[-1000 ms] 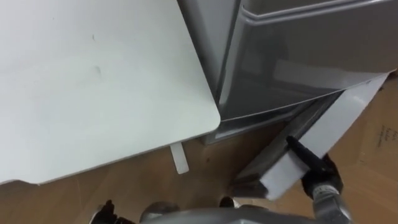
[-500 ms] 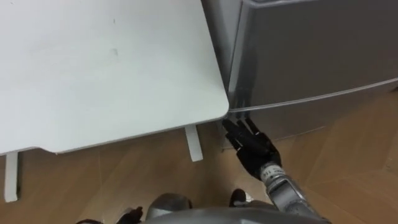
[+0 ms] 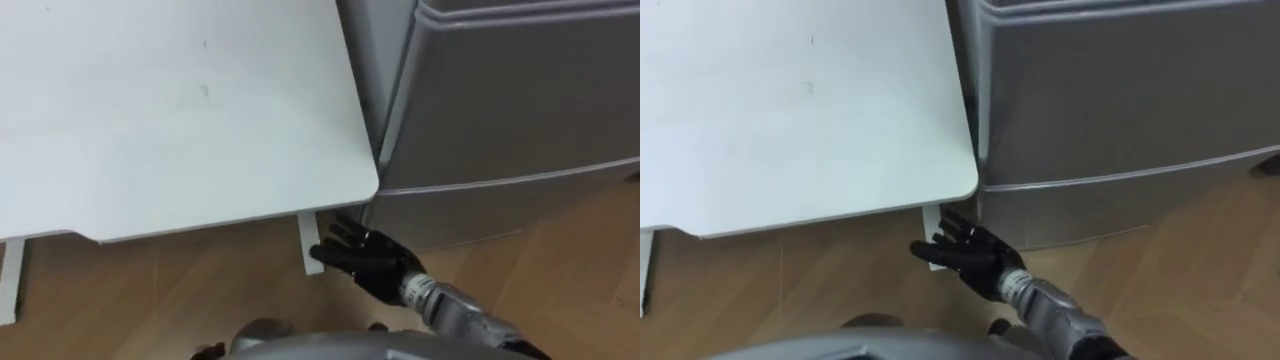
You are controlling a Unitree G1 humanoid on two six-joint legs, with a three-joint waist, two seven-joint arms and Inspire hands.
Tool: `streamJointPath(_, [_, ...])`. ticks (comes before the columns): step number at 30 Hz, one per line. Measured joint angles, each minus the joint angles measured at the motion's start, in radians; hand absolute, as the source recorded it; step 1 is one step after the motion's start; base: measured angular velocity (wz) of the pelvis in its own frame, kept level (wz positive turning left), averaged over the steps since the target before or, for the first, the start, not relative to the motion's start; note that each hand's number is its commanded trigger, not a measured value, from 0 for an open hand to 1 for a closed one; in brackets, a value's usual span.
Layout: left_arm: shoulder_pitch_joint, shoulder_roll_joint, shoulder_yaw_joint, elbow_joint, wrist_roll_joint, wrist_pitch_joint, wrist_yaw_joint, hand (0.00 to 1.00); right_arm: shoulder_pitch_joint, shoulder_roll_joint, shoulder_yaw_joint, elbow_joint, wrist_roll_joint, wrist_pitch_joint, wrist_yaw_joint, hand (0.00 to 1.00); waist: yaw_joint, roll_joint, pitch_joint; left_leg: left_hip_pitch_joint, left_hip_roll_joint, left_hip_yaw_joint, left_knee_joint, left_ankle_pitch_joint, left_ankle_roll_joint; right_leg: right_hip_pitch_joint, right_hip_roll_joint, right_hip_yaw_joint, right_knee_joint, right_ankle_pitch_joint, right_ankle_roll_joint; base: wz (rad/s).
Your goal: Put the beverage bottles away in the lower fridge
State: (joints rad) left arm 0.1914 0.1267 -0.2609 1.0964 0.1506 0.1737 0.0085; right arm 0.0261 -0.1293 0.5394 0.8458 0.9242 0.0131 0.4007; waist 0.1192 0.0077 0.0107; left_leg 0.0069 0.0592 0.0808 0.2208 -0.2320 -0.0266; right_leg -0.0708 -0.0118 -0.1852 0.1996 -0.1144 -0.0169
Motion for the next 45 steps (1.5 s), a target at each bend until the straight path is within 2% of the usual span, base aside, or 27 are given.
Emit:
streamJointPath(1, [0.010, 0.001, 0.038, 0.000, 0.006, 0.000, 0.000, 0.00, 0.009, -0.002, -0.052, 0.027, -0.051, 0.007, 0.007, 0.00, -0.016, -0.012, -0.0051, 0.001, -0.002, -0.003, -0.002, 0.000, 0.001, 0.013, -0.004, -0.015, -0.015, -0.001, 0.004, 0.33])
streamJointPath(3, [0.034, 0.006, 0.115, 0.004, 0.007, 0.000, 0.001, 0.00, 0.012, -0.007, -0.151, 0.146, -0.131, 0.002, 0.016, 0.00, -0.027, -0.027, -0.0123, 0.018, -0.005, -0.002, -0.011, -0.001, 0.004, 0.038, -0.004, -0.018, -0.029, 0.003, 0.009, 0.17])
streamJointPath(4, [0.039, 0.008, 0.131, 0.005, 0.007, 0.000, 0.001, 0.00, 0.017, -0.013, -0.171, 0.172, -0.143, 0.001, 0.016, 0.00, -0.029, -0.033, -0.0155, 0.025, -0.005, -0.002, -0.017, -0.002, 0.004, 0.042, -0.004, -0.017, -0.031, 0.003, 0.010, 0.05])
streamJointPath(7, [0.036, 0.013, 0.200, 0.026, 0.007, -0.003, 0.003, 0.00, 0.037, -0.042, -0.280, 0.304, -0.205, -0.003, 0.013, 0.00, -0.043, -0.045, -0.0157, 0.039, -0.006, -0.011, -0.019, -0.009, 0.016, 0.063, -0.004, -0.019, -0.034, -0.003, 0.016, 0.08])
streamJointPath(10, [0.031, 0.011, 0.263, 0.041, 0.008, -0.008, 0.005, 0.00, 0.061, -0.065, -0.329, 0.380, -0.313, 0.005, -0.020, 0.00, -0.044, -0.048, -0.0148, 0.045, -0.009, -0.014, -0.026, -0.011, 0.018, 0.068, -0.006, -0.018, -0.032, -0.008, 0.020, 0.03])
streamJointPath(12, [0.033, 0.012, 0.284, 0.046, 0.008, -0.005, 0.006, 0.00, 0.068, -0.055, -0.357, 0.420, -0.386, 0.024, -0.044, 0.00, -0.047, -0.056, -0.0102, 0.050, -0.011, -0.020, -0.028, -0.011, 0.018, 0.074, -0.007, -0.018, -0.032, -0.011, 0.021, 0.05])
streamJointPath(13, [0.034, 0.011, 0.289, 0.046, 0.008, -0.004, 0.005, 0.00, 0.067, -0.049, -0.373, 0.422, -0.388, 0.027, -0.049, 0.00, -0.048, -0.055, -0.0105, 0.049, -0.012, -0.027, -0.028, -0.011, 0.018, 0.074, -0.008, -0.019, -0.032, -0.012, 0.021, 0.13])
streamJointPath(14, [0.037, 0.010, 0.300, 0.049, 0.009, -0.003, 0.004, 0.00, 0.064, -0.041, -0.396, 0.427, -0.407, 0.032, -0.060, 0.00, -0.060, -0.059, -0.0082, 0.049, -0.014, -0.036, -0.027, -0.011, 0.018, 0.079, -0.011, -0.025, -0.032, -0.014, 0.023, 0.27])
streamJointPath(18, [0.038, 0.011, 0.340, 0.067, 0.018, -0.005, 0.002, 0.00, 0.065, -0.031, -0.468, 0.458, -0.442, 0.034, -0.085, 0.00, -0.089, -0.058, -0.0064, 0.052, -0.033, -0.098, -0.015, -0.014, 0.025, 0.124, -0.018, -0.032, -0.052, -0.023, 0.034, 0.45])
streamJointPath(21, [0.040, 0.011, 0.358, 0.073, 0.019, -0.005, 0.001, 0.00, 0.063, -0.028, -0.492, 0.474, -0.446, 0.044, -0.093, 0.00, -0.088, -0.057, -0.0057, 0.053, -0.041, -0.120, -0.012, -0.015, 0.030, 0.138, -0.021, -0.011, -0.052, -0.031, 0.038, 0.31])
streamJointPath(24, [0.046, 0.011, 0.399, 0.081, 0.018, 0.000, -0.001, 0.00, 0.064, -0.025, -0.525, 0.480, -0.452, 0.059, -0.095, 0.00, -0.088, -0.051, -0.0086, 0.052, -0.050, -0.144, -0.008, -0.017, 0.032, 0.147, -0.024, 0.002, -0.052, -0.040, 0.041, 0.21])
streamJointPath(27, [0.047, 0.013, 0.427, 0.086, 0.012, 0.001, 0.000, 0.00, 0.063, -0.025, -0.534, 0.482, -0.453, 0.076, -0.093, 0.00, -0.086, -0.049, -0.0093, 0.058, -0.054, -0.155, -0.005, -0.016, 0.033, 0.155, -0.021, 0.047, -0.051, -0.048, 0.042, 0.14])
streamJointPath(33, [0.043, 0.005, 0.428, 0.093, 0.007, 0.000, 0.004, 0.00, 0.060, -0.025, -0.531, 0.486, -0.456, 0.083, -0.093, 0.00, -0.085, -0.049, -0.0065, 0.058, -0.053, -0.167, -0.009, -0.016, 0.033, 0.162, -0.015, 0.062, -0.050, -0.053, 0.038, 0.06])
streamJointPath(37, [0.039, -0.001, 0.428, 0.102, 0.007, 0.000, 0.004, 0.00, 0.051, -0.026, -0.531, 0.497, -0.458, 0.090, -0.093, 0.00, -0.086, -0.055, -0.0035, 0.057, -0.052, -0.170, -0.008, -0.016, 0.032, 0.163, -0.014, 0.056, -0.050, -0.056, 0.035, 0.02])
streamJointPath(45, [0.041, -0.001, 0.433, 0.101, 0.021, -0.004, 0.004, 0.00, 0.051, -0.023, -0.532, 0.482, -0.487, 0.096, -0.092, 0.00, -0.090, -0.067, -0.0061, 0.038, -0.057, -0.200, 0.002, -0.018, 0.029, 0.166, -0.018, 0.020, -0.052, -0.069, 0.035, 0.14])
